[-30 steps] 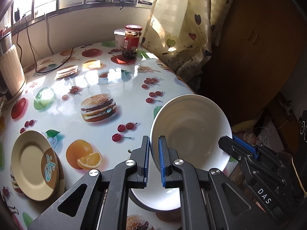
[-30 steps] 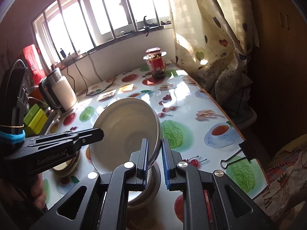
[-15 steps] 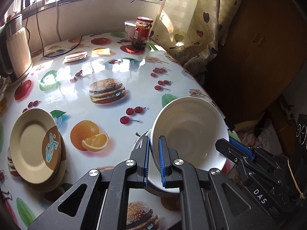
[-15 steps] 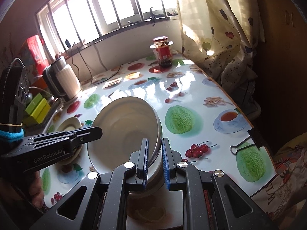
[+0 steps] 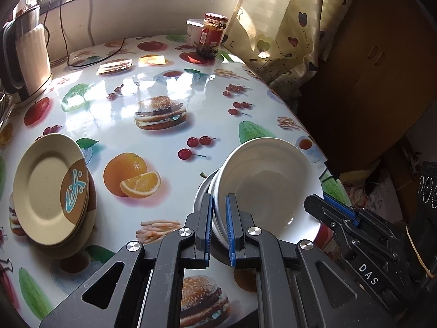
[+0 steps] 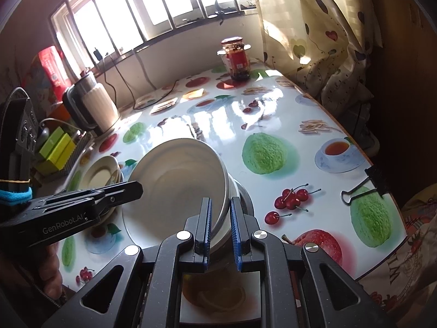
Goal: Organize plates and bowls
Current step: 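Lower the gripped white bowl into the nested bowls with both tools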
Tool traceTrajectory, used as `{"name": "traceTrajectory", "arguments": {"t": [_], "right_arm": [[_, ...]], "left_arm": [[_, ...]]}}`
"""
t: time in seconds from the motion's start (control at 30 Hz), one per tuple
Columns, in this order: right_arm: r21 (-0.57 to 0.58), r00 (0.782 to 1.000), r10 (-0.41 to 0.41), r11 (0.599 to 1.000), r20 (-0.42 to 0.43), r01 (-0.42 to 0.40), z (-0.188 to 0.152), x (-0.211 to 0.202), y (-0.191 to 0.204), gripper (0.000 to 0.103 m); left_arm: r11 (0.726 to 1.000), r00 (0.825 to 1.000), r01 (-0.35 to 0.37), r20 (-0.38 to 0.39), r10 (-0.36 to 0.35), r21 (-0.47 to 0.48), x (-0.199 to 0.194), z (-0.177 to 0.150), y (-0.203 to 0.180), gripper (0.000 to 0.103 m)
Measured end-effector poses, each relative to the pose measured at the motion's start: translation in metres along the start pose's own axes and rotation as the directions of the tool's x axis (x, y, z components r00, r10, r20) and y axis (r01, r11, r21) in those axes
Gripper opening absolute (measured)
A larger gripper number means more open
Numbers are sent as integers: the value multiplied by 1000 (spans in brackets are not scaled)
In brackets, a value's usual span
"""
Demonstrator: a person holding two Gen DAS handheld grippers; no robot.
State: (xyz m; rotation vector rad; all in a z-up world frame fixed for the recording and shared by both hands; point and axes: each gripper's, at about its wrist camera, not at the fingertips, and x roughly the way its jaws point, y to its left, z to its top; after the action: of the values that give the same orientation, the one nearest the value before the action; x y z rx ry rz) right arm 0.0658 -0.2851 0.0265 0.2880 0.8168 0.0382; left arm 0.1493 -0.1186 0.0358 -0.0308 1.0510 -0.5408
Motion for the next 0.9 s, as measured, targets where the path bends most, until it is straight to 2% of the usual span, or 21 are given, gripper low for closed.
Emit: {"name": "traceTrajectory", "arguments": {"t": [0.73, 0.83, 0.9], "right_arm": [[29, 1000, 17, 999, -23, -16, 1, 11, -8, 16], [26, 1000, 19, 999, -23, -18, 1, 12, -7, 19], [22, 1000, 16, 1000, -20, -15, 1, 12, -7, 25]], "left_arm": [[1000, 1000, -10, -27, 10, -24, 10, -4, 1, 10], [1000, 1000, -6, -23, 6, -25, 10, -4, 1, 10], [1000, 1000, -17, -2, 17, -15, 7, -4, 0, 11]]}}
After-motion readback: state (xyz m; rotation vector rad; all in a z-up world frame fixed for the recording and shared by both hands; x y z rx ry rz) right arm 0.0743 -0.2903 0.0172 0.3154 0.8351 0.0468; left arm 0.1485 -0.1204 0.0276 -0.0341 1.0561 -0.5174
